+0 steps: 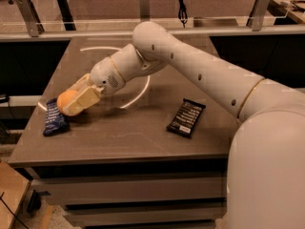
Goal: Move orange near rxbar blueberry
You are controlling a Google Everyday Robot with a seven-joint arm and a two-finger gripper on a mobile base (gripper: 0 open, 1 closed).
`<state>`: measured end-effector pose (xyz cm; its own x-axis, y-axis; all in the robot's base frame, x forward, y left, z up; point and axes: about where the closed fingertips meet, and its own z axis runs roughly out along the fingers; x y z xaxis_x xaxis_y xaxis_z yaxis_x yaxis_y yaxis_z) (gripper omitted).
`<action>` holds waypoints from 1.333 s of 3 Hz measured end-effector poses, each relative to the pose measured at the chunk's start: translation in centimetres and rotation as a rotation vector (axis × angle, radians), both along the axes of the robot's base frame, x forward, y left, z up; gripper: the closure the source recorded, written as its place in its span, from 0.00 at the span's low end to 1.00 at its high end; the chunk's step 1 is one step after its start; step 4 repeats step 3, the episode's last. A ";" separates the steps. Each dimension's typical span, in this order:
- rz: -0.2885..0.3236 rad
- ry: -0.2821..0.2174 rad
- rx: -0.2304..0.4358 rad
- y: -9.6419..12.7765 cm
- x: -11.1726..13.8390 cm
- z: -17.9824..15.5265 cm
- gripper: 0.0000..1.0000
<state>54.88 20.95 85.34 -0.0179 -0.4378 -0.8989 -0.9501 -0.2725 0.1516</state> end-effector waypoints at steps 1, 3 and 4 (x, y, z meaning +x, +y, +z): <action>-0.013 0.011 0.001 0.0 -0.4 -1.0 0.13; -0.018 -0.002 0.019 0.3 -0.7 -1.0 0.00; -0.018 -0.002 0.019 0.3 -0.7 -1.0 0.00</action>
Offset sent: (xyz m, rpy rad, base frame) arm -0.0079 0.0020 -0.0084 0.0421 -0.0205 -0.0356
